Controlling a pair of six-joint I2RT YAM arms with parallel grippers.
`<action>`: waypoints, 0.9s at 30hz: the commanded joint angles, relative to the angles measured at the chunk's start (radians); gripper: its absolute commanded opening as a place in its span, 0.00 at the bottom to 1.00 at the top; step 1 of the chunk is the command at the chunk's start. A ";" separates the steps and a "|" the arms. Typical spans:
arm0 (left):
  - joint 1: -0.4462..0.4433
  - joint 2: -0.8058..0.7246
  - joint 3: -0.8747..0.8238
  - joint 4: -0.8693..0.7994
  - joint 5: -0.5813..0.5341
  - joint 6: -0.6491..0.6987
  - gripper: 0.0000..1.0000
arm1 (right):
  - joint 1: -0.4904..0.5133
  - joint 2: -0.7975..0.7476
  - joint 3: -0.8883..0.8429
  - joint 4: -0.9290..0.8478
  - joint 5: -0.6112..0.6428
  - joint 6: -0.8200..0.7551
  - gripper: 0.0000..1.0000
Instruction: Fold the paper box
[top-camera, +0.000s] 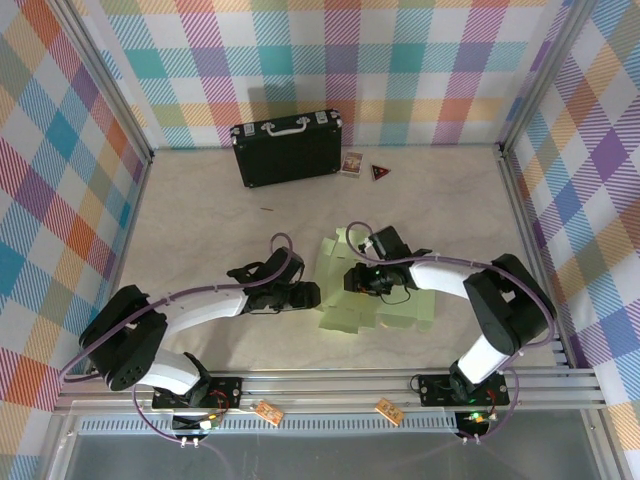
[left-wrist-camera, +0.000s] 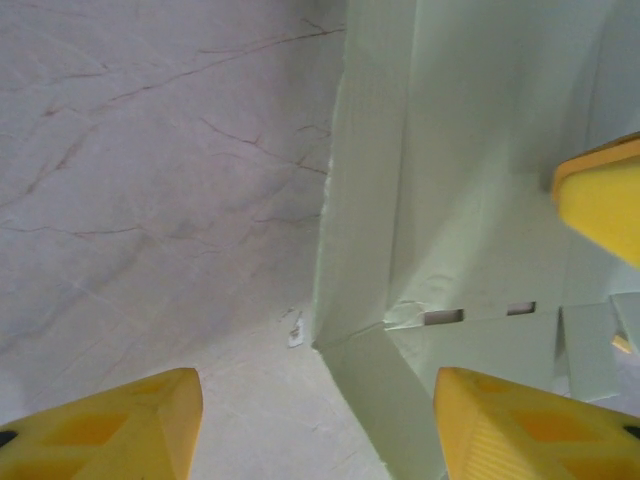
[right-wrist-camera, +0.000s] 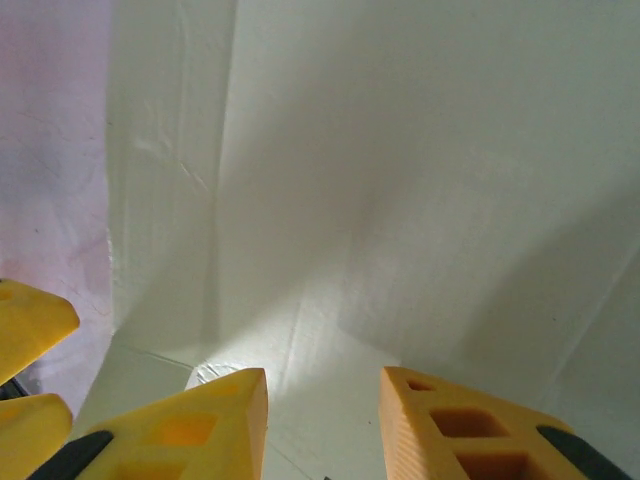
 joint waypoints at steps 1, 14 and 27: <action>-0.017 -0.004 -0.002 0.081 0.046 -0.027 0.60 | 0.009 0.014 0.001 0.045 -0.036 -0.001 0.35; -0.069 0.038 -0.107 0.228 0.075 -0.138 0.44 | 0.008 0.051 -0.005 0.060 -0.038 0.006 0.29; -0.073 0.054 -0.103 0.286 0.047 -0.194 0.25 | 0.008 0.089 -0.001 0.070 -0.053 0.002 0.26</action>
